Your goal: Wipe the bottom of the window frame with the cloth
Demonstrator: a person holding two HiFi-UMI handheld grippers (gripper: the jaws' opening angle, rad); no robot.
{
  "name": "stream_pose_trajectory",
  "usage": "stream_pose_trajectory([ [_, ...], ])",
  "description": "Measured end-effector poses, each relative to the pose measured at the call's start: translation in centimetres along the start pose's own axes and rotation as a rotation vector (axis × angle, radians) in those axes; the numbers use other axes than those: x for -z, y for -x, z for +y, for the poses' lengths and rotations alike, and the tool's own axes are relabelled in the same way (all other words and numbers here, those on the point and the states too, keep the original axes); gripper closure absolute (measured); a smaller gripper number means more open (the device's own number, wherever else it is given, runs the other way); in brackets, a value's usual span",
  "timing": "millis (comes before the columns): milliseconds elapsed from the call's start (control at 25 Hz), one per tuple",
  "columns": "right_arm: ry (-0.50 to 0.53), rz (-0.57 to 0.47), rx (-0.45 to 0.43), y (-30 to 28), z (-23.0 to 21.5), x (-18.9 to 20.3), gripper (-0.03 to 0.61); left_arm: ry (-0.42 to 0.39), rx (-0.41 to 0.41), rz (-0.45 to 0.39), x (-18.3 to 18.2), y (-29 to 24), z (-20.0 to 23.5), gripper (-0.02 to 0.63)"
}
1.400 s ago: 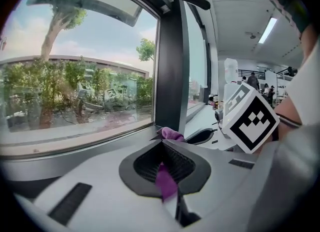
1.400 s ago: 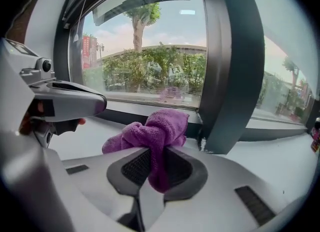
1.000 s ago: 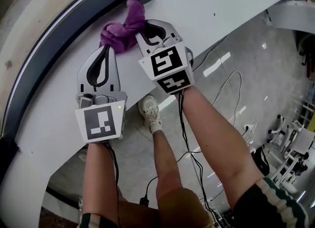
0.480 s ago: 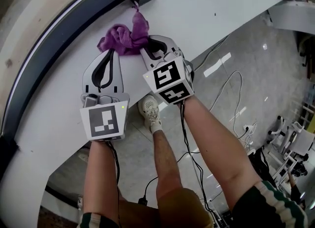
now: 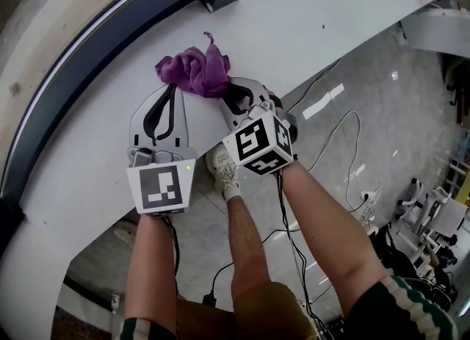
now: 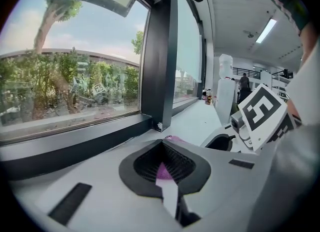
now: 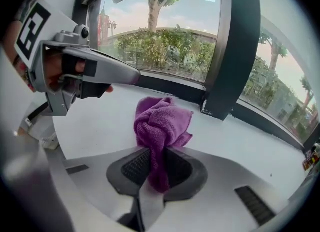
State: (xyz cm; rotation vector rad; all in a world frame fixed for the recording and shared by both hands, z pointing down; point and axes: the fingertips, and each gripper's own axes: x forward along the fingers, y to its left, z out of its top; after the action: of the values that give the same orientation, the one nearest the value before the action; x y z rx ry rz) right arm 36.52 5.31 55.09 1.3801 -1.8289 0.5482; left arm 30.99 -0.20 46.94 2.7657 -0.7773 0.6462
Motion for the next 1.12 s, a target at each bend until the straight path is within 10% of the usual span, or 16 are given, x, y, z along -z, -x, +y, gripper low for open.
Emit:
stream_pose_trajectory([
  [1120, -0.054, 0.015, -0.026, -1.8, 7.2, -2.4, 0.511, -0.034, -0.091, -0.019, 3.5, 8.5, 4.6, 0.607],
])
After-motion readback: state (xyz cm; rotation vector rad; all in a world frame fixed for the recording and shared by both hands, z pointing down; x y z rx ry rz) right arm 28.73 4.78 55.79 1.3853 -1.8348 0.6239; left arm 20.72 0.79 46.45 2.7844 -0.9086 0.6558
